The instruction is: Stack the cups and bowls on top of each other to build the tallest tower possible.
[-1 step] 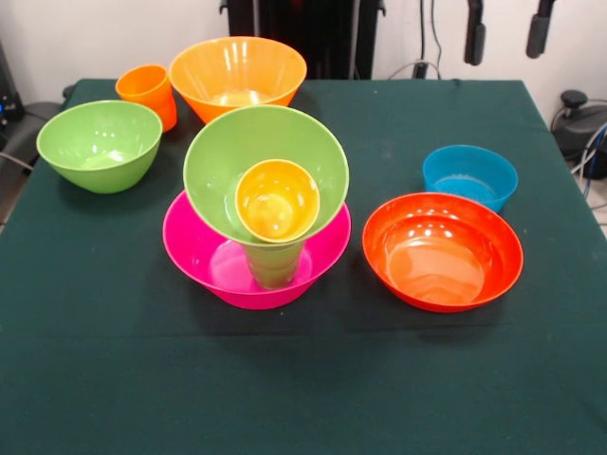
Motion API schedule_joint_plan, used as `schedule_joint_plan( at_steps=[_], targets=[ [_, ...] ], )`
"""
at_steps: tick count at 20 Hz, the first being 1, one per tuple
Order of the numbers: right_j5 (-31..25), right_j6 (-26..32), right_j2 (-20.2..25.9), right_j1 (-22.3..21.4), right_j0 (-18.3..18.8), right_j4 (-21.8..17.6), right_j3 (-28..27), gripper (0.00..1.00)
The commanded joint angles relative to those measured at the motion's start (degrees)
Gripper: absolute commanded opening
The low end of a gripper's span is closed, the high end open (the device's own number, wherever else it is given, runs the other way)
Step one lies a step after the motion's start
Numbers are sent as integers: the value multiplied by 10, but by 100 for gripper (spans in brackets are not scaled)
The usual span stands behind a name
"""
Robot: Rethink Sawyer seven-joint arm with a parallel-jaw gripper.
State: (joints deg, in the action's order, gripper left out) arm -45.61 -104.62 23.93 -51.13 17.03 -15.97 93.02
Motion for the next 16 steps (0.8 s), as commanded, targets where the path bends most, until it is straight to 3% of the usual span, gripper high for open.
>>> schedule_joint_plan(
  at_steps=[1,7,16],
  targets=[
    [-77,47,-21,10,-7,-66,2,100],
    [-48,27,-22,6,-23,-83,38,100],
    [20,23,3,50,-8,-76,72,100]
  ],
)
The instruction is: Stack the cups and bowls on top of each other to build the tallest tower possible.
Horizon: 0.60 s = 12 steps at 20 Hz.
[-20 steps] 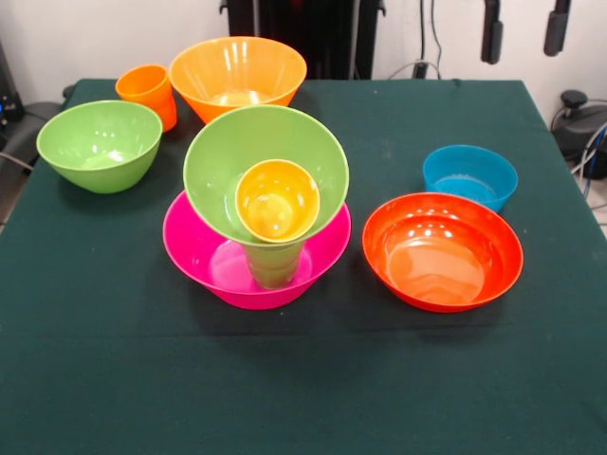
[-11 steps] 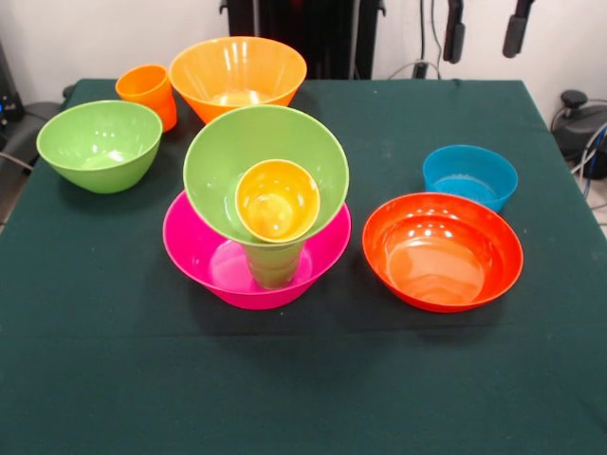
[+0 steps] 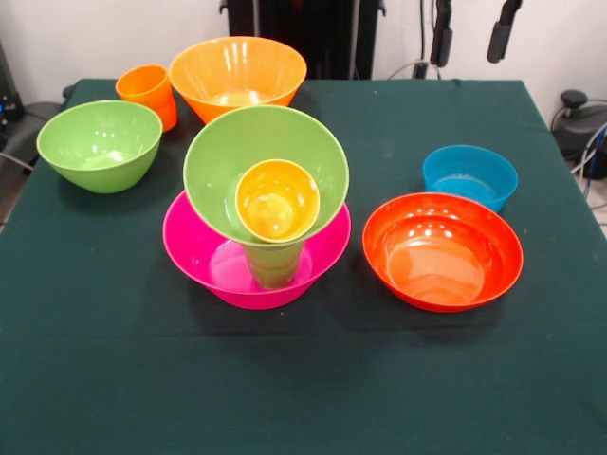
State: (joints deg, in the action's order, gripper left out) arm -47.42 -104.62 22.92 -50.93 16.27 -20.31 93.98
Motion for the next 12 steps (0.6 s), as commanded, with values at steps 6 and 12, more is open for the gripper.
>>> schedule_joint_plan(
  at_steps=[6,12],
  targets=[
    [76,8,28,62,7,-9,96,100],
    [118,-22,11,78,-10,-24,104,100]
  ],
)
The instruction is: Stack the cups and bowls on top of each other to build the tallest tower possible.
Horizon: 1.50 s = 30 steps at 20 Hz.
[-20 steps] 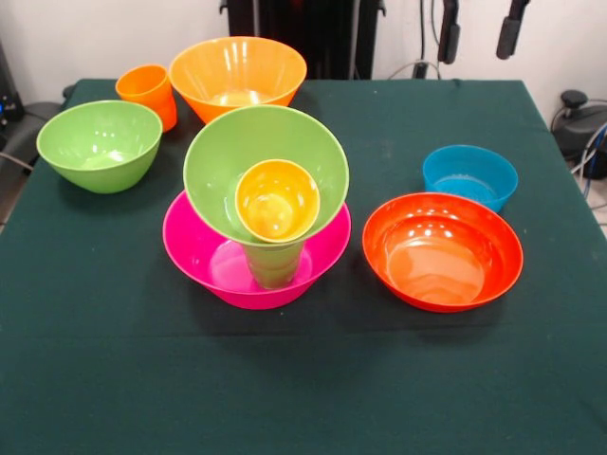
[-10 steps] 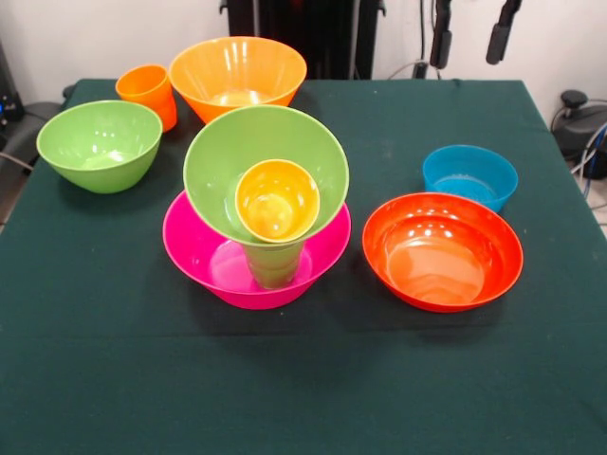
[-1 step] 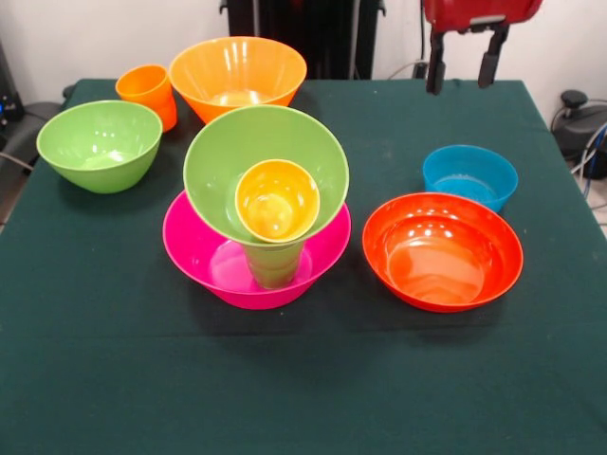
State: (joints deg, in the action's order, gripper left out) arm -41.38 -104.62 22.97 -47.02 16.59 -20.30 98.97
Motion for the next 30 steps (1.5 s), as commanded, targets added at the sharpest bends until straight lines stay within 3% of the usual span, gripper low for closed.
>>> schedule_joint_plan(
  at_steps=[1,8,16,22,25,27,30],
  targets=[
    [67,-25,11,43,-13,-23,59,100],
    [80,-34,12,12,-39,-20,79,100],
    [77,-42,-18,42,-80,-37,33,100],
    [91,-62,-35,43,-101,-28,39,100],
    [65,-65,-43,31,-98,-12,41,100],
    [19,-52,-46,30,-87,1,35,100],
    [-7,-33,-52,33,-80,-5,15,100]
  ],
)
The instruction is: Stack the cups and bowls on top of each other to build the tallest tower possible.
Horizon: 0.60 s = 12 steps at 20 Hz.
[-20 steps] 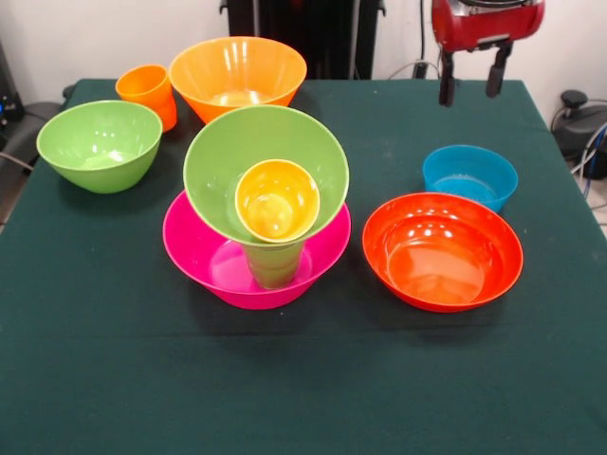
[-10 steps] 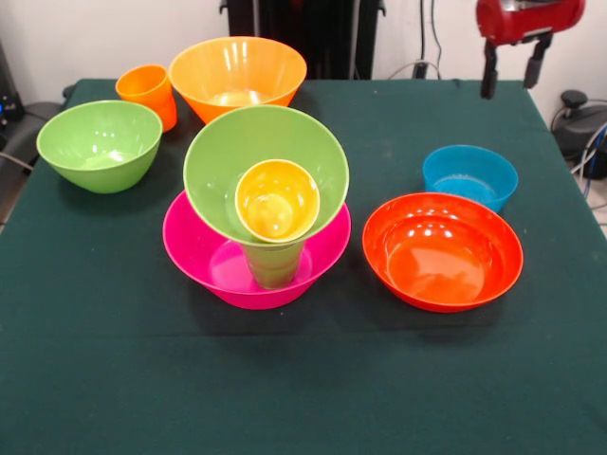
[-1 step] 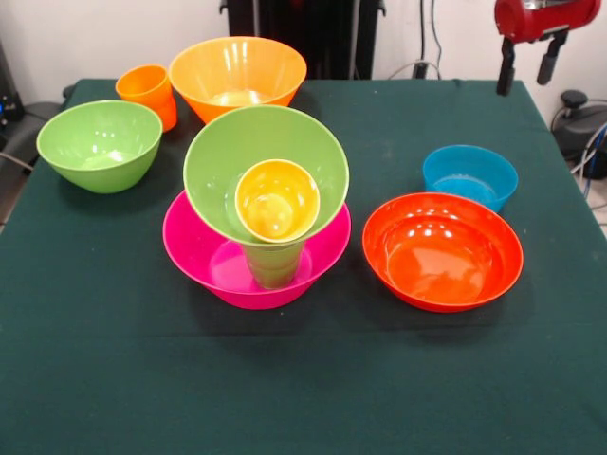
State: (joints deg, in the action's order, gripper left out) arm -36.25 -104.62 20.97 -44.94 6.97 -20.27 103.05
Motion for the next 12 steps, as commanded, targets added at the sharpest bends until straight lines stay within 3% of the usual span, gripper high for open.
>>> schedule_joint_plan(
  at_steps=[1,8,12],
  targets=[
    [-64,-28,-32,15,19,-6,-31,100],
    [-70,-12,-34,12,21,-18,-47,100],
    [-38,-15,-38,31,17,-29,-53,100]
  ],
)
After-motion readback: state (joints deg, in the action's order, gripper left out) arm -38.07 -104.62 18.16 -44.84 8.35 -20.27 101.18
